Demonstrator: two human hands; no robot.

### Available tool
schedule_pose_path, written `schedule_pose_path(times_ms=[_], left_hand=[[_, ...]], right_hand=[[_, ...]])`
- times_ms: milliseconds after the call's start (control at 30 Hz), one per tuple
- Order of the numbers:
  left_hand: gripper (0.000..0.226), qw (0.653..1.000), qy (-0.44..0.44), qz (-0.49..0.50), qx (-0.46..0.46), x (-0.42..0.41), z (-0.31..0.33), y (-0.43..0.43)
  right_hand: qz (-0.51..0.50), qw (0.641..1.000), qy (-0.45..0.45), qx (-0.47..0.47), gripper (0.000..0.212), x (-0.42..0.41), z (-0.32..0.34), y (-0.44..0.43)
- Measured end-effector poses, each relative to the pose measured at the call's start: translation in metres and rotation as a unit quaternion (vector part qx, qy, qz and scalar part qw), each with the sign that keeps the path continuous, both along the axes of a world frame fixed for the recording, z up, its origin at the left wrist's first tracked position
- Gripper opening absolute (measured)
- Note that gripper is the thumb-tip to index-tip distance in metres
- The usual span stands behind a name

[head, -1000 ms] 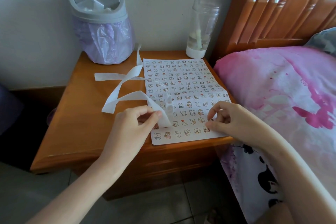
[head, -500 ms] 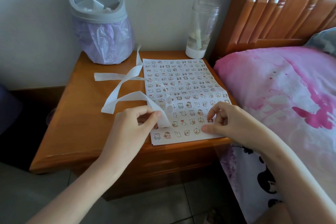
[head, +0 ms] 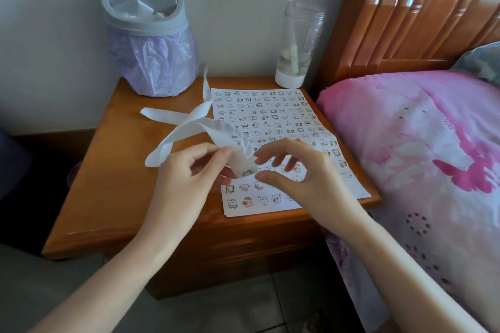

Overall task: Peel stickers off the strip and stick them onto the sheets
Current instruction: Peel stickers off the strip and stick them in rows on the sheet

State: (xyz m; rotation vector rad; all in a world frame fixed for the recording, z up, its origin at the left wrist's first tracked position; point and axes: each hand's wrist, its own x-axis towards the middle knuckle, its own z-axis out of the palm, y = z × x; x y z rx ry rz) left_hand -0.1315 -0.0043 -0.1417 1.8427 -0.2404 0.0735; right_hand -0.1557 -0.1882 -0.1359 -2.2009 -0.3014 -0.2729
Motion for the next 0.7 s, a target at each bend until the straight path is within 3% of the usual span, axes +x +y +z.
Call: schedule_pose_path(times_ms=[300,433,700], left_hand=[[0.028,0.993,0.060,-0.018,-0.098,-0.004,0.007,-0.005],[0.030,0.995,0.047,-0.029,-0.085,-0.006,0.008,-0.007],[0.037,0.998,0.021,-0.019,-0.053,-0.005,0.005,-0.007]], right_hand=[[0.003,0.994,-0.047,0.094,0.017,0.000,0.002,0.009],[0.000,0.992,-0.051,0.116,0.015,0.000,0.000,0.012],[0.016,0.994,-0.092,0.049,0.015,0.001,-0.003,0.011]])
